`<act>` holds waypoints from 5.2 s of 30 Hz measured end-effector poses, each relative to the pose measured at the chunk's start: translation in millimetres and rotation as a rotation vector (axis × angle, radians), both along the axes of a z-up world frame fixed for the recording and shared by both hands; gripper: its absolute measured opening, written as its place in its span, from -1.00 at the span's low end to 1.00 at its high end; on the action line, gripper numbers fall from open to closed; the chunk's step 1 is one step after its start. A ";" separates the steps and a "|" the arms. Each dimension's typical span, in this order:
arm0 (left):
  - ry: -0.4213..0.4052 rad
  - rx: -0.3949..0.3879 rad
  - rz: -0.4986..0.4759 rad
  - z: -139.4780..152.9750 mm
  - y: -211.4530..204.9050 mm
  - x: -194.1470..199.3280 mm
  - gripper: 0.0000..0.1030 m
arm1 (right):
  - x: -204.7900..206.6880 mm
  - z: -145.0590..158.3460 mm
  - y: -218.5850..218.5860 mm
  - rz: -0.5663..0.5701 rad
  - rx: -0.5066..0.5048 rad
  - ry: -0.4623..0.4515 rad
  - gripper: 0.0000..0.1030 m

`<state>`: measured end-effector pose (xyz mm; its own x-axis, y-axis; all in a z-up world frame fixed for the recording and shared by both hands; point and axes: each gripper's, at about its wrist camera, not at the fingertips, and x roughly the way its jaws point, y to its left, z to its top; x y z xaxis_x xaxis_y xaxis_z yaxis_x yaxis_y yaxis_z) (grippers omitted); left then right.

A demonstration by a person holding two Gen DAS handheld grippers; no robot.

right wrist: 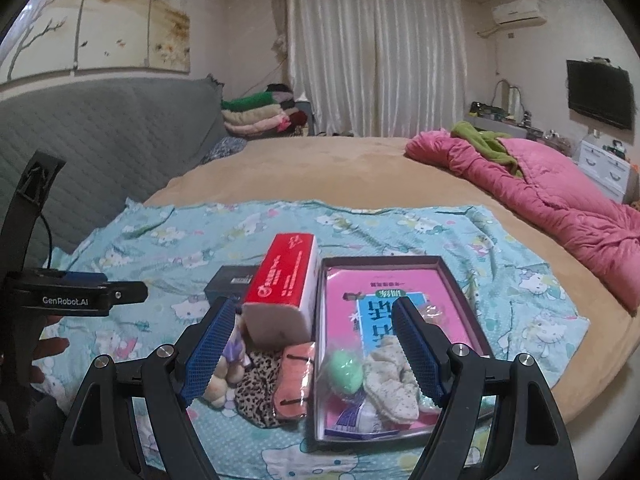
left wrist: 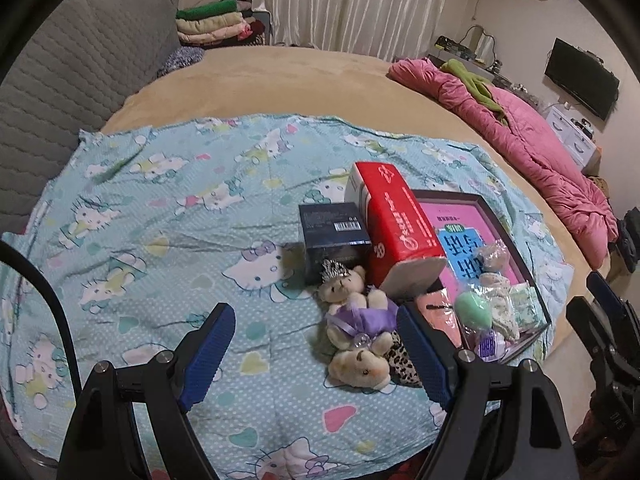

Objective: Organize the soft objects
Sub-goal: 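Grasp the purple-dressed teddy bear with the left tool while the right grasps the pink bagged towel, then lift and carry the teddy bear and pink towel with both tools over the pink box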

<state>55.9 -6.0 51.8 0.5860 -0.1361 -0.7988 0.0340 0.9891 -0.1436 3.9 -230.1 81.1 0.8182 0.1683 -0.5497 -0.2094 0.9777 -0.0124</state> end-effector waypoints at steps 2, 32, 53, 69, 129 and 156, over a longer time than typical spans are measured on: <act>0.010 -0.002 -0.006 -5.5 -1.6 1.0 0.60 | 1.1 -3.7 0.7 0.003 -0.005 0.010 0.59; 0.187 -0.033 -0.112 -103.6 -41.4 29.3 0.60 | 38.4 -102.6 37.1 0.046 -0.265 0.275 0.59; 0.258 -0.208 -0.100 -133.6 -8.9 45.2 0.49 | 68.7 -144.7 76.2 0.040 -0.533 0.281 0.52; 0.257 -0.219 -0.142 -137.3 -27.5 45.9 0.26 | 86.6 -140.4 45.1 0.038 -0.284 0.364 -0.22; 0.047 -0.111 -0.170 -39.9 -66.4 -7.1 -0.07 | 43.8 -71.3 -9.7 0.070 0.123 0.192 -0.23; -0.003 -0.011 -0.258 -5.8 -122.8 -24.9 -0.07 | 33.5 -46.4 -59.1 -0.007 0.227 0.104 -0.24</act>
